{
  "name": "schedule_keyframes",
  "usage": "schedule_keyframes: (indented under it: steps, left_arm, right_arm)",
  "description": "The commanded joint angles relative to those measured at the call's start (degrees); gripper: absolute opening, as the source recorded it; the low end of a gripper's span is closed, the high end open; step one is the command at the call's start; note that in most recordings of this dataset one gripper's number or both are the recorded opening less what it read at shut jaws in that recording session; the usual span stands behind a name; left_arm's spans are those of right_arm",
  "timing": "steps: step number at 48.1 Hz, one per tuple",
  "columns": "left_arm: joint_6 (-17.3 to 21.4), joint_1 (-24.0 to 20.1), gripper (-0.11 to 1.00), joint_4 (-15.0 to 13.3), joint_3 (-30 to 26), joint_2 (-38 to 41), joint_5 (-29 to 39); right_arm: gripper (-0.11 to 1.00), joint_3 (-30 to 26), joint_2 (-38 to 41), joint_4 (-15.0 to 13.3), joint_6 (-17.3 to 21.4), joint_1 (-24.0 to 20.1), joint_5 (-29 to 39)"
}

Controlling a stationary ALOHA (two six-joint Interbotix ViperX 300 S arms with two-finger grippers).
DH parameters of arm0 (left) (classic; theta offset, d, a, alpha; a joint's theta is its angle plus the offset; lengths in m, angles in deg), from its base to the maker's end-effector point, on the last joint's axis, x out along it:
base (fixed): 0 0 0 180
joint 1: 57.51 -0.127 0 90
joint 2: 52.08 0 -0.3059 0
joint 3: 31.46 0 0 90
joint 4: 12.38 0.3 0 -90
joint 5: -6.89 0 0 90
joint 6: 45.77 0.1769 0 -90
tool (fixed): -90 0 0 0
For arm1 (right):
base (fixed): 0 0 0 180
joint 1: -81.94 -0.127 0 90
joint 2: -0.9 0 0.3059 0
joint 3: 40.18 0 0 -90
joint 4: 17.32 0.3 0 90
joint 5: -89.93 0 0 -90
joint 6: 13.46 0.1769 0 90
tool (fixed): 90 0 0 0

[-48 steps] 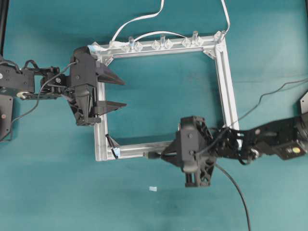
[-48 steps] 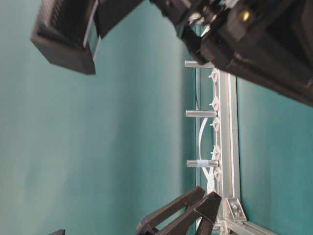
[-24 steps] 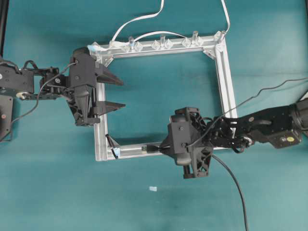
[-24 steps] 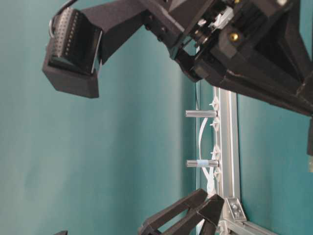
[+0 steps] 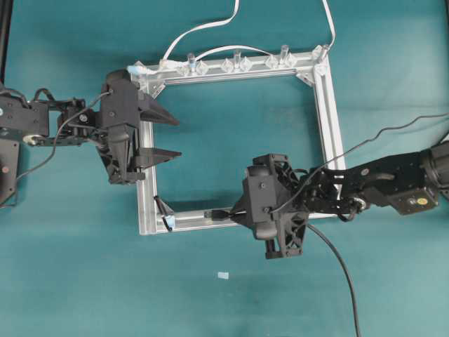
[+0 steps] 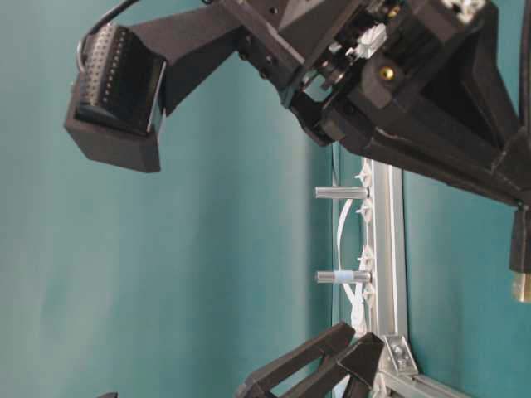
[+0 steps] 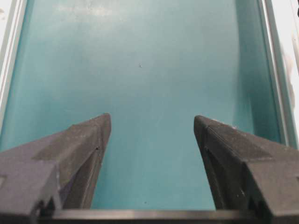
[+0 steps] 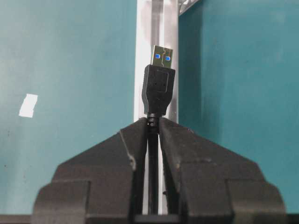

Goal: Insert the wire through the string loop located on the left side.
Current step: 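Push the USB plug through the black zip-tie loop with the right gripper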

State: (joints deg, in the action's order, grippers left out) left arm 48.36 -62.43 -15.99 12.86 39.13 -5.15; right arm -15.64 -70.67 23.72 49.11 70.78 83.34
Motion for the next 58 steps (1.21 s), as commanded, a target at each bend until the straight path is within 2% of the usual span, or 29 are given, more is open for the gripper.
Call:
schedule_keyframes:
  steps: [1, 46, 58]
  left_arm:
    - [0.09, 0.18, 0.71, 0.09, -0.53, -1.05, -0.26]
    - [0.09, 0.18, 0.72, 0.18, -0.53, -1.14, -0.26]
    - [0.09, 0.18, 0.71, 0.18, 0.88, -3.52, 0.7]
  right_arm:
    - [0.1, -1.32, -1.85, -0.26, -0.09, 0.18, -0.18]
    - [0.1, -1.32, -1.85, -0.26, -0.09, 0.26, -0.18]
    - [0.1, -1.76, -1.85, -0.35, -0.09, 0.26, -0.18]
